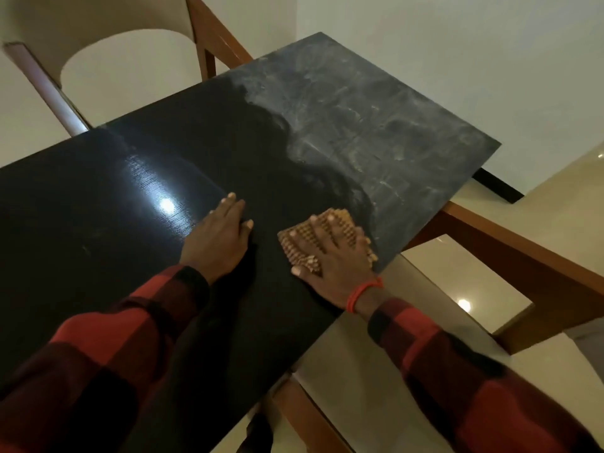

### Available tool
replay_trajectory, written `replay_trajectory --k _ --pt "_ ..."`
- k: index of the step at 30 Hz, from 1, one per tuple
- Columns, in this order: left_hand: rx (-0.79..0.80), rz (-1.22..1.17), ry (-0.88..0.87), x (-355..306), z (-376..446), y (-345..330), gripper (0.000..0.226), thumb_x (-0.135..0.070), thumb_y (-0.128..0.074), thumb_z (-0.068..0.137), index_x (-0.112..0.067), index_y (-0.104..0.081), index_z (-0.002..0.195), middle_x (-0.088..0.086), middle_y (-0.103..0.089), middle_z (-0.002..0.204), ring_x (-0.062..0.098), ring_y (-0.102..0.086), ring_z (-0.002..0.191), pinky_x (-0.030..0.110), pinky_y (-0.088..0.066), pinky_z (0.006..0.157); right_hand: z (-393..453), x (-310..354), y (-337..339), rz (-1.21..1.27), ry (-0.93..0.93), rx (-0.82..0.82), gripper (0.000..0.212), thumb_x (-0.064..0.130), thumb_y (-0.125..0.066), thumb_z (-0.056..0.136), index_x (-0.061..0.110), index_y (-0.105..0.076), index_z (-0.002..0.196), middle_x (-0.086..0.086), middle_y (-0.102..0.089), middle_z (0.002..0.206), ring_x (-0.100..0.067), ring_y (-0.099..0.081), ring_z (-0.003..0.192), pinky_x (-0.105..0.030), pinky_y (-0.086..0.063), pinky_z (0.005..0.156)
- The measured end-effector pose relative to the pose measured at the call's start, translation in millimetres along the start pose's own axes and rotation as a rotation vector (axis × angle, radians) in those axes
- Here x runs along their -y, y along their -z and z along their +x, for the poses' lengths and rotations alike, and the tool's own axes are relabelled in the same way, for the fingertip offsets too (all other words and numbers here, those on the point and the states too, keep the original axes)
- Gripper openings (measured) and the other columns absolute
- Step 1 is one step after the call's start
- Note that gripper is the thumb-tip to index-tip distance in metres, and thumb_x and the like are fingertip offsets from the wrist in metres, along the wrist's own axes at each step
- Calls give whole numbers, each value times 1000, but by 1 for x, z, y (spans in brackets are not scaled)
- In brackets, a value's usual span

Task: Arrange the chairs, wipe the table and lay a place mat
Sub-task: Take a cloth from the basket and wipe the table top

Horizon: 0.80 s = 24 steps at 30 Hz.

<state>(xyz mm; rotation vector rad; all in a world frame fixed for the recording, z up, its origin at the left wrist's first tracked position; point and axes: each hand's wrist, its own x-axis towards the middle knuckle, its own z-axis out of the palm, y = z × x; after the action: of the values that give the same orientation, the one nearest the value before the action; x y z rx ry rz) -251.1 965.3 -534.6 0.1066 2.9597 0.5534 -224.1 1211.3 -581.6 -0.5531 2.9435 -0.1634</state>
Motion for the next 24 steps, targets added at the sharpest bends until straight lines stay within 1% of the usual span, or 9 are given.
replay_trajectory --k 4,6,8,10,12,16,18,21,24 --pt "37 -4 -20 -25 -18 -17 52 -30 -41 106 -9 -36 153 14 -28 164 26 -26 152 41 -23 123 -52 32 -16 -8 148 -41 62 72 -27 97 53 -19 155 4 -9 170 -32 -3 157 -73 -5 115" --pt "36 -10 -13 -36 -26 -25 52 -30 -41 107 -10 -35 154 13 -27 165 26 -26 152 40 -22 123 -68 30 -18 1 188 -53 60 71 -28 98 52 -22 154 4 -9 170 -33 -4 157 -73 -3 115" --pt "34 -9 -2 -43 -35 -29 53 -31 -40 107 -11 -33 155 11 -25 166 25 -24 153 39 -21 122 -74 19 -17 -9 187 -77 60 72 -28 98 52 -21 155 4 -11 170 -33 -7 156 -74 -8 114" --pt "40 -18 0 -47 -46 -33 55 -34 -40 107 -13 -31 156 9 -21 167 23 -21 154 36 -17 123 -70 0 -16 -40 114 -70 63 73 -25 97 53 -13 156 4 -7 170 -34 -4 156 -75 -11 112" --pt "76 -42 -16 -50 -63 -36 61 -40 -43 106 -16 -26 159 6 -16 168 19 -15 155 30 -11 123 -59 -23 -14 -31 -35 -62 65 74 -24 97 54 -9 156 5 -2 171 -33 1 156 -76 -9 112" --pt "152 -43 -142 -59 -111 -53 69 -48 -45 103 -23 -17 161 -7 -3 167 6 -2 153 18 4 117 -39 -48 -6 44 -283 -66 63 72 -25 97 53 -12 156 8 -3 170 -28 2 156 -75 -7 113" --pt "118 -54 -149 -59 -135 -62 63 -40 -43 106 -25 -17 161 -11 -2 165 0 1 150 14 8 114 -36 -46 -8 49 -316 -87 62 71 -24 98 52 -14 156 6 -4 170 -29 2 156 -75 -8 114" --pt "58 -112 -29 -46 -168 -66 57 -29 -39 108 -26 -17 161 -9 -7 167 -3 1 147 15 4 117 -44 -28 -20 122 -335 -104 62 71 -21 97 52 -15 155 4 -4 171 -31 5 156 -75 -9 114" --pt "82 -89 26 -30 -199 -67 57 -27 -35 108 -27 -11 160 -9 0 166 1 3 150 17 4 118 -68 18 -35 112 -272 -155 63 68 -25 96 47 -25 156 -4 -16 169 -40 -8 154 -73 -18 113"
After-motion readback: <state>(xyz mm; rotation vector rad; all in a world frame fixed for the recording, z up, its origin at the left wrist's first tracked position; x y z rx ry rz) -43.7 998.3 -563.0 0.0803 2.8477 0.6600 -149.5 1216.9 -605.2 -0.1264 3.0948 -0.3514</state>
